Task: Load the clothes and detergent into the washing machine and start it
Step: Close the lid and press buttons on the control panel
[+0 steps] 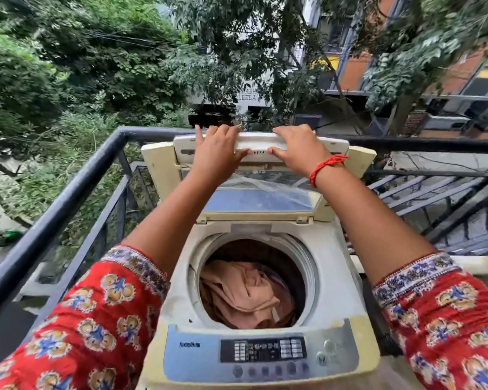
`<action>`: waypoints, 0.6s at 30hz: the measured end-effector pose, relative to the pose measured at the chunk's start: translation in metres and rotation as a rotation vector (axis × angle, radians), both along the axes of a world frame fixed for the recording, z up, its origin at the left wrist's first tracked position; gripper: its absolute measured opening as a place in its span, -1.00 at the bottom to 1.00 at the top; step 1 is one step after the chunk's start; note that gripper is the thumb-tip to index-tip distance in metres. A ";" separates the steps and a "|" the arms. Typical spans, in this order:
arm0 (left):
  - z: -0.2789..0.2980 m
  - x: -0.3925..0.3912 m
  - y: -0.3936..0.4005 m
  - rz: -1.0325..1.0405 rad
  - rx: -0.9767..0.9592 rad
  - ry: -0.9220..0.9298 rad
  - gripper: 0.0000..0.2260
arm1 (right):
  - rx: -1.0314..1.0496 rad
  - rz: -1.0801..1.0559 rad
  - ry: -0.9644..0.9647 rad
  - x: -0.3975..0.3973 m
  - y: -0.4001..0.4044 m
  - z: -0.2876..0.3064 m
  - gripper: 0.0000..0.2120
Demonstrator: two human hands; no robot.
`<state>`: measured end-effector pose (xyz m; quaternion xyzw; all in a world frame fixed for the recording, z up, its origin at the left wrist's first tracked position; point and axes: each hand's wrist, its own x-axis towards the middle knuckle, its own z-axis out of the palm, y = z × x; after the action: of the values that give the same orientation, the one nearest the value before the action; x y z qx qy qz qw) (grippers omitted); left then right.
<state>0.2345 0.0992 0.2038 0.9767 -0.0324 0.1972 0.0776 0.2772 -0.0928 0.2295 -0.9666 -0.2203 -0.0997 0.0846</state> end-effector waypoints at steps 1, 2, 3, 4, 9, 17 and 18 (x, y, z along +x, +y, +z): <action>0.002 -0.010 0.000 -0.012 -0.005 0.002 -0.49 | -0.018 0.008 0.007 -0.009 -0.004 0.001 -0.52; 0.004 -0.019 0.000 -0.020 -0.012 0.012 -0.50 | -0.025 0.016 0.020 -0.019 -0.007 0.003 -0.50; 0.005 -0.030 0.000 -0.027 -0.019 0.033 -0.49 | -0.031 0.022 0.039 -0.030 -0.012 0.003 -0.49; 0.005 -0.040 0.000 -0.037 -0.020 0.059 -0.49 | -0.045 0.027 0.060 -0.042 -0.015 0.001 -0.47; -0.014 -0.092 -0.010 -0.095 -0.008 0.161 -0.48 | -0.058 0.104 0.154 -0.089 -0.031 -0.022 -0.47; -0.067 -0.157 -0.026 -0.174 -0.056 0.395 -0.50 | 0.041 0.230 0.296 -0.147 -0.048 -0.088 -0.57; -0.076 -0.165 -0.030 -0.161 -0.045 0.409 -0.52 | 0.042 0.243 0.305 -0.155 -0.049 -0.098 -0.59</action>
<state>0.0695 0.0695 0.1281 0.9887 -0.0896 -0.0113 0.1197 0.1226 -0.1416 0.1313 -0.9349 -0.3177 0.0543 0.1487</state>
